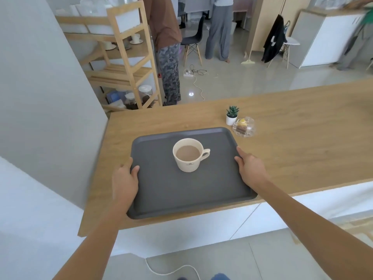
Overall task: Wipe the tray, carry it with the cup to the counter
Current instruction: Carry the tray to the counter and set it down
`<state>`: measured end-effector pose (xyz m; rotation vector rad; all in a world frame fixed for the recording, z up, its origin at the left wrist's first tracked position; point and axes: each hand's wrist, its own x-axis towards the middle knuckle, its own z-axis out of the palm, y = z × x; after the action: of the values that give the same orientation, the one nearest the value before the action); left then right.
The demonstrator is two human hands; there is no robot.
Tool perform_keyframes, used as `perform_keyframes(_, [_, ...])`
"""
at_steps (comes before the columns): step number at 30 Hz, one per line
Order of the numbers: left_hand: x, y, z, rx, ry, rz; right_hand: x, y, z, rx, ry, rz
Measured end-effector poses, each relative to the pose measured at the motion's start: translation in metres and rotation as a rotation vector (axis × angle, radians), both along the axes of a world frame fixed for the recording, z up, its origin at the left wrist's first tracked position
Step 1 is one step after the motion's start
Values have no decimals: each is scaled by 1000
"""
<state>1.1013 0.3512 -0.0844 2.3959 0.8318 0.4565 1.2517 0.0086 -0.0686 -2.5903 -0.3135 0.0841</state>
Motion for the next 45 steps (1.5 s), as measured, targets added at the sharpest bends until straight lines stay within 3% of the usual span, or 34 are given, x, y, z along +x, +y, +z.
perform_keyframes(17, [128, 21, -56, -85, 83, 109, 141, 33, -59, -156, 18, 70])
perform_keyframes(45, [134, 34, -88, -19, 89, 50, 133, 45, -86, -341, -60, 24])
